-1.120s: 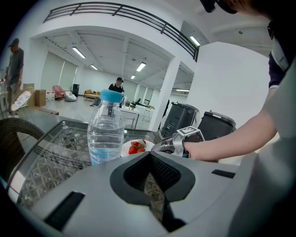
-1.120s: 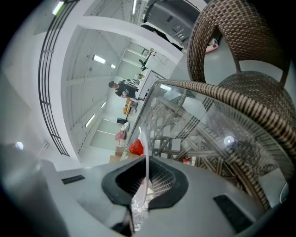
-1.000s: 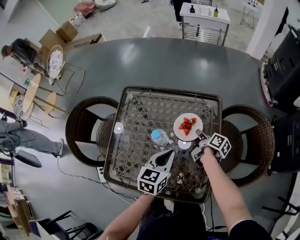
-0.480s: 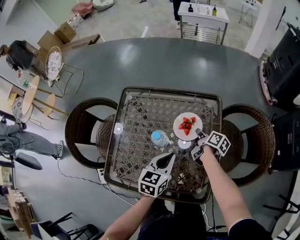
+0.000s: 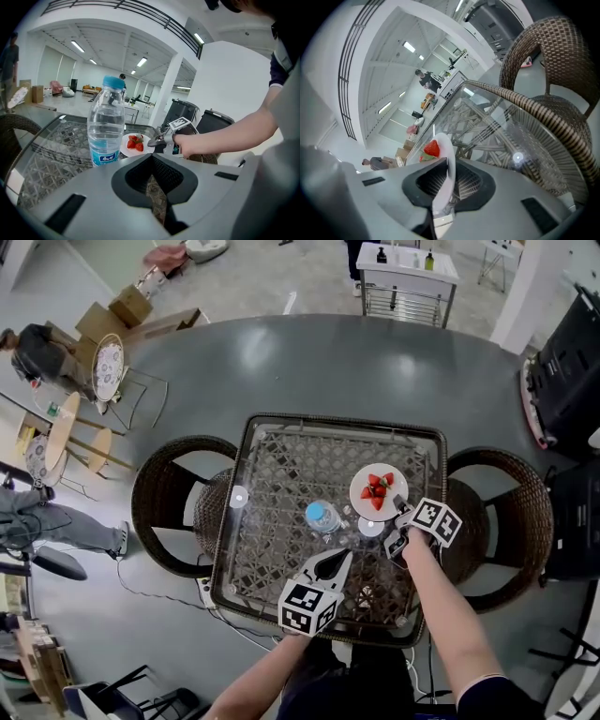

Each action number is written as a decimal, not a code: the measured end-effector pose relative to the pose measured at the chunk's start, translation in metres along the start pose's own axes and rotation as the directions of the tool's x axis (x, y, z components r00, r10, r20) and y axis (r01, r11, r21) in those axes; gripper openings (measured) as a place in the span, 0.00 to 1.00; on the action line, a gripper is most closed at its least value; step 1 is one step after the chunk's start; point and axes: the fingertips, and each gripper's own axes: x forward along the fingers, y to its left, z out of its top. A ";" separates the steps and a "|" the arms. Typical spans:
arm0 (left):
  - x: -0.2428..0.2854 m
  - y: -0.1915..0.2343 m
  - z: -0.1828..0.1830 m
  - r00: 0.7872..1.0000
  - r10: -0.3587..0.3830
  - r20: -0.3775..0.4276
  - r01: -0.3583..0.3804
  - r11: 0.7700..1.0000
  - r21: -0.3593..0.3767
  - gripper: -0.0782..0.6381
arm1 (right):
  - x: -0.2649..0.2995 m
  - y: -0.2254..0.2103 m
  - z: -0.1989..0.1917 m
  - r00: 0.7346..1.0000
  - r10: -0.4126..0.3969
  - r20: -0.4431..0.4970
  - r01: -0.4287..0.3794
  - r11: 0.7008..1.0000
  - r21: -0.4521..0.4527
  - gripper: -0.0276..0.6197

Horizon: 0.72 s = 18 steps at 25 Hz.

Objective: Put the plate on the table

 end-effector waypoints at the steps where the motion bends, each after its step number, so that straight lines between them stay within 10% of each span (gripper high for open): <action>1: 0.000 0.000 -0.001 1.000 -0.001 0.000 0.001 1.000 0.000 0.12 | 0.001 0.000 0.001 1.000 -0.011 -0.003 0.011 1.000 -0.017 0.09; 18: -0.001 0.001 -0.006 1.000 -0.004 -0.011 0.003 1.000 -0.002 0.12 | 0.002 -0.001 0.007 0.987 -0.161 -0.009 0.153 0.954 -0.258 0.15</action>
